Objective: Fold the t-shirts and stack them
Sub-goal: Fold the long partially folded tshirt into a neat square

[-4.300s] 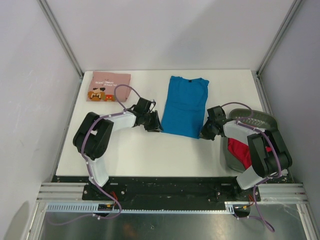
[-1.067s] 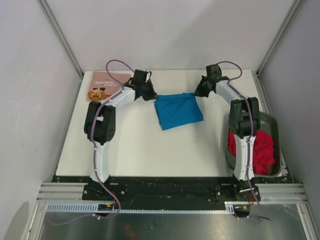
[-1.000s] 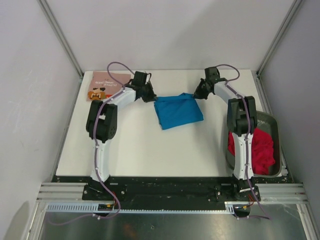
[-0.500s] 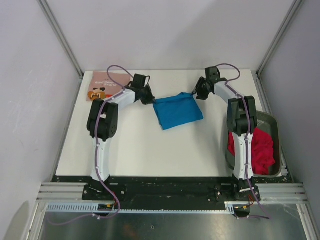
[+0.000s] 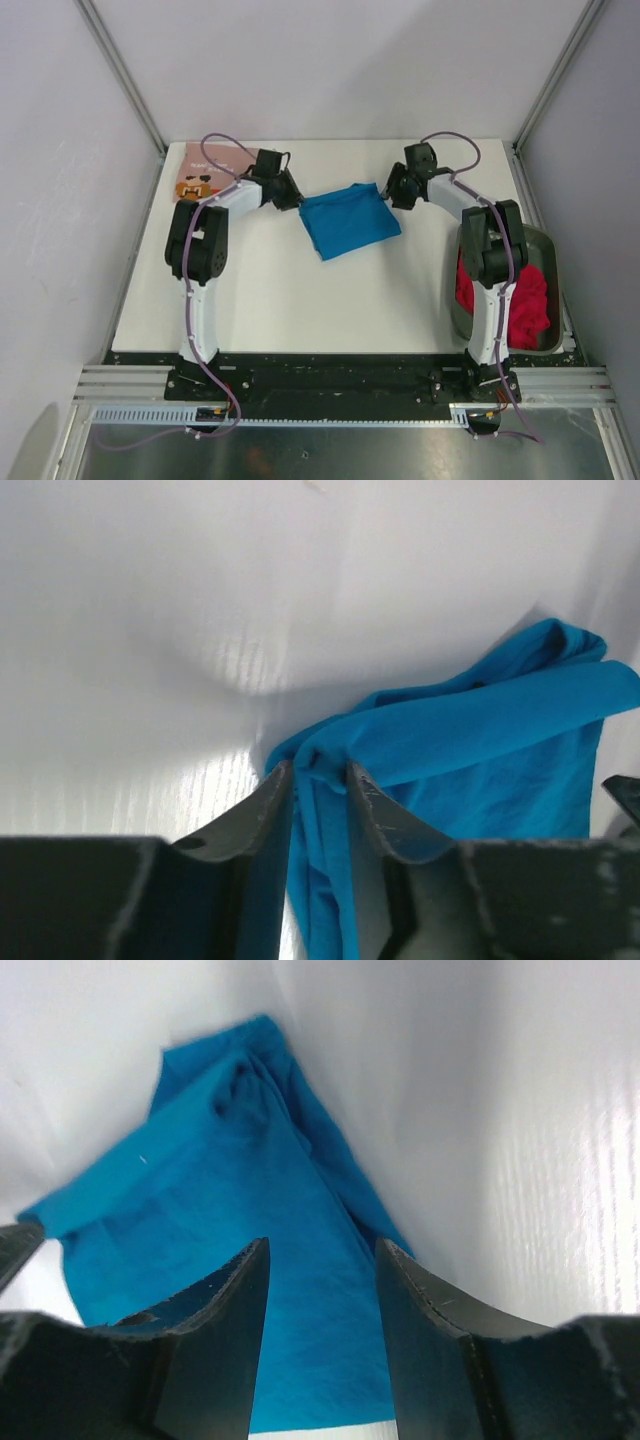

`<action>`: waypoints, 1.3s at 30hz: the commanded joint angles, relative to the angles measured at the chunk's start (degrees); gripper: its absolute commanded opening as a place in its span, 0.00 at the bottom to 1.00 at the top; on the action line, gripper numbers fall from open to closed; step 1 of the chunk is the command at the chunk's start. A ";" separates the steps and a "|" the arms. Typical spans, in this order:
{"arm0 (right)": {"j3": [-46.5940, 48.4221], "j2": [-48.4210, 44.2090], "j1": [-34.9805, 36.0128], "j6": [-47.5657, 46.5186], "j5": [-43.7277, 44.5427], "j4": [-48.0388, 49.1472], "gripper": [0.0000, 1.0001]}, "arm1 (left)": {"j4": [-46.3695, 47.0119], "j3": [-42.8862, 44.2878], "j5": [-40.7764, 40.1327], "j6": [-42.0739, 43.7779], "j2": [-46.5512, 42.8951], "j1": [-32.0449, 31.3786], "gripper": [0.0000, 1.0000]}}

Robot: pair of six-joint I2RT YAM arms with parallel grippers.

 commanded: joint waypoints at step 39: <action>-24.59 -25.32 4.18 -1.19 5.27 5.52 0.36 | 4.00 -22.53 -4.73 4.39 -24.31 -13.78 0.28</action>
